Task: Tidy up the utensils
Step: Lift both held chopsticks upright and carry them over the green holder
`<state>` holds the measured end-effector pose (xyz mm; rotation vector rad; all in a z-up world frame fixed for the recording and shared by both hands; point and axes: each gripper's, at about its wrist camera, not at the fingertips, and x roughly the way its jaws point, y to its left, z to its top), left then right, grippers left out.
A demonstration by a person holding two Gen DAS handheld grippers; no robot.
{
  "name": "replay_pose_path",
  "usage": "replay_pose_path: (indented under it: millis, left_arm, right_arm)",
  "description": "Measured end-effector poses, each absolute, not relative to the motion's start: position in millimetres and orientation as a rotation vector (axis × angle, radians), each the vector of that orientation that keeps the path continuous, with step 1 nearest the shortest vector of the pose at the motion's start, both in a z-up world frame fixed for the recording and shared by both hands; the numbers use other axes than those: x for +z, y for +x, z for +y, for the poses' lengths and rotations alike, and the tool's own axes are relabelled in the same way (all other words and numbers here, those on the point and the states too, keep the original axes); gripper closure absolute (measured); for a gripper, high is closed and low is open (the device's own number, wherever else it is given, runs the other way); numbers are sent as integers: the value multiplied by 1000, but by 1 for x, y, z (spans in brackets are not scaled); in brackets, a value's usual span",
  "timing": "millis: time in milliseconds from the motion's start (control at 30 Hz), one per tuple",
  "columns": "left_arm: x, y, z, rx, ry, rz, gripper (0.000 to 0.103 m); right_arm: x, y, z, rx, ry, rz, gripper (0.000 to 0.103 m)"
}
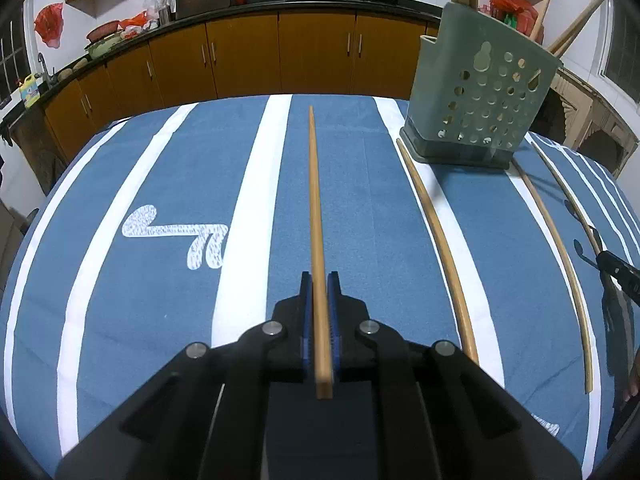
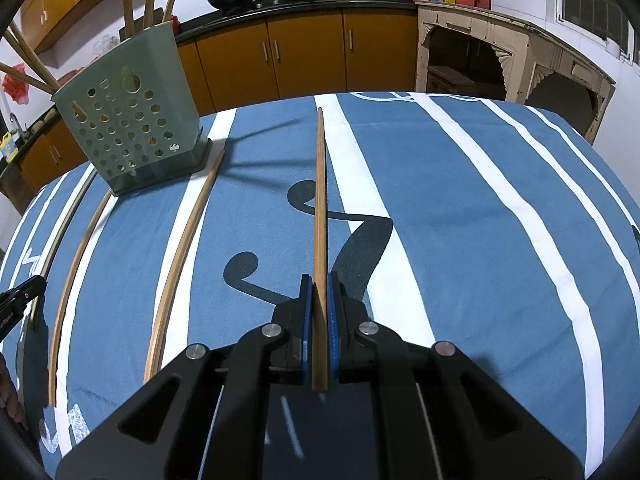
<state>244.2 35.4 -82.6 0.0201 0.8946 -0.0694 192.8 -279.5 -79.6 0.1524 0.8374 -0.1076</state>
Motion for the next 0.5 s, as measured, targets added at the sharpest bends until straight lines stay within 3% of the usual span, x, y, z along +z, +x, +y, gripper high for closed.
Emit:
replay_pose_path:
  millis: [500]
  left_arm:
    - [-82, 233, 36, -71, 19, 903, 95]
  right_arm:
    - [-78, 182, -281, -74, 165, 827, 95]
